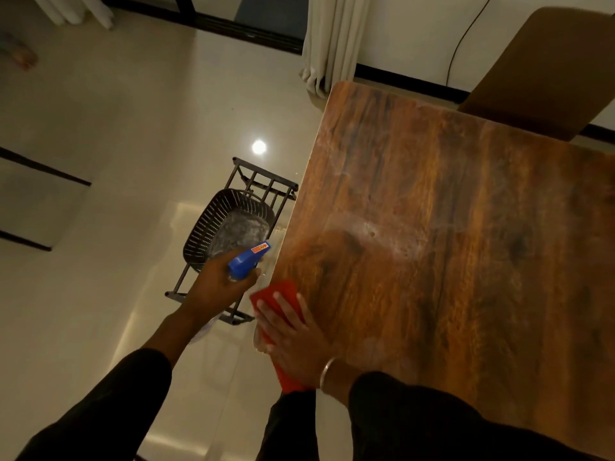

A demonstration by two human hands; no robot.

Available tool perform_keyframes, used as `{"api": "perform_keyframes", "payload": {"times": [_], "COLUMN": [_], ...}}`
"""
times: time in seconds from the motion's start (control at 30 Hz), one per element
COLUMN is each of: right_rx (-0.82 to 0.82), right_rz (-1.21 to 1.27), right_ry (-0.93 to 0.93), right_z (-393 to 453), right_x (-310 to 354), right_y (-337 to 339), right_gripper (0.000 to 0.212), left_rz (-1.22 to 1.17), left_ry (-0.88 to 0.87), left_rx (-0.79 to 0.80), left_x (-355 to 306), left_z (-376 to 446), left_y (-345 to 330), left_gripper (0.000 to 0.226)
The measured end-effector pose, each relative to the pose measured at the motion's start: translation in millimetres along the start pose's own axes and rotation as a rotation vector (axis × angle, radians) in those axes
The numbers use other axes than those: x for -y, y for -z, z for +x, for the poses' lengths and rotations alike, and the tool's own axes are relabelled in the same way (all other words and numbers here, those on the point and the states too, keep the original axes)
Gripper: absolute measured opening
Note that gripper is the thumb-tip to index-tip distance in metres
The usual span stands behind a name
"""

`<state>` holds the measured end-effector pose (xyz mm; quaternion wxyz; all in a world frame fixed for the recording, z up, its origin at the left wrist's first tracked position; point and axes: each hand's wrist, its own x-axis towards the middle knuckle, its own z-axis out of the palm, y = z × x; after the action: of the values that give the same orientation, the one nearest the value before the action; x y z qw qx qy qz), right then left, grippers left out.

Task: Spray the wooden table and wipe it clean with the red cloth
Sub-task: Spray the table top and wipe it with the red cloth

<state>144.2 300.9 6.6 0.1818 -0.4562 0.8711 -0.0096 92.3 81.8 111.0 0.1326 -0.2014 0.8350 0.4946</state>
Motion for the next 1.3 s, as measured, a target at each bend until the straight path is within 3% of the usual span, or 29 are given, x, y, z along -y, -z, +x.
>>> {"api": "perform_keyframes", "payload": {"times": [0.07,0.13,0.2,0.27,0.37,0.47,0.57,0.67,0.73,0.9,0.97,1.03,1.13,1.2,1.3], "right_rx": [-0.004,-0.038,-0.09,-0.077,-0.062,-0.08,-0.041,0.013,-0.047,-0.11,-0.12,-0.137,-0.155,-0.177,-0.18], "right_rz": [-0.007,0.04,0.056,0.083,0.068,0.028,0.009,0.027,0.066,0.086,0.111,0.078,0.023,0.078,0.112], "right_ry": [0.02,-0.133,-0.296,-0.404,-0.5,-0.381,-0.069,0.03,-0.058,-0.492,-0.626,-0.65,-0.439,-0.323,-0.291], "right_z": [-22.7,-18.2,12.9,54.2,97.8,89.5,26.3,-26.7,-20.0,79.1,118.1,137.6,116.1,69.9,-31.3], "right_x": [-10.9,-44.1,-86.3,-116.5,-112.3,-63.0,-8.9,-14.9,-57.8,-195.0,-221.9,-210.5,-145.9,-99.1,-35.2], "right_y": [-6.2,6.7,30.8,57.7,74.4,56.2,20.1,1.0,12.2,82.7,102.4,102.7,75.6,42.3,-10.3], "right_gripper": [0.075,0.07,0.069,0.069,0.073,0.077,0.084,0.08,0.073,0.067,0.068,0.069,0.068,0.069,0.071], "left_rz": [0.025,0.076,0.125,0.059,-0.006,-0.046,-0.039,-0.031,-0.043,0.004,-0.014,-0.019,-0.05,-0.039,-0.044], "left_ry": [0.015,-0.026,-0.096,-0.03,-0.04,-0.071,-0.121,-0.128,-0.096,-0.165,-0.142,-0.128,-0.116,-0.127,-0.158], "left_rx": [0.009,0.045,0.071,0.076,0.097,0.107,0.109,0.087,0.079,0.035,0.07,0.083,0.112,0.135,0.152], "left_x": [0.3,-0.4,-2.9,-3.7,-3.4,-13.1,-29.3,-35.0,-31.7,-35.1,-35.9,-33.4,-35.8,-42.1,-55.8], "left_z": [4.2,7.2,9.3,8.8,10.5,15.9,26.7,36.6,42.1,42.4,40.4,41.5,45.7,50.3,56.9], "left_y": [1.4,3.6,4.9,4.2,4.2,6.0,3.5,-0.2,-2.2,-12.2,-13.1,-11.2,-6.6,-6.9,-12.3], "left_gripper": [0.019,0.018,0.018,0.013,0.013,0.018,0.017,0.014,0.013,0.033,0.024,0.019,0.019,0.018,0.019]}}
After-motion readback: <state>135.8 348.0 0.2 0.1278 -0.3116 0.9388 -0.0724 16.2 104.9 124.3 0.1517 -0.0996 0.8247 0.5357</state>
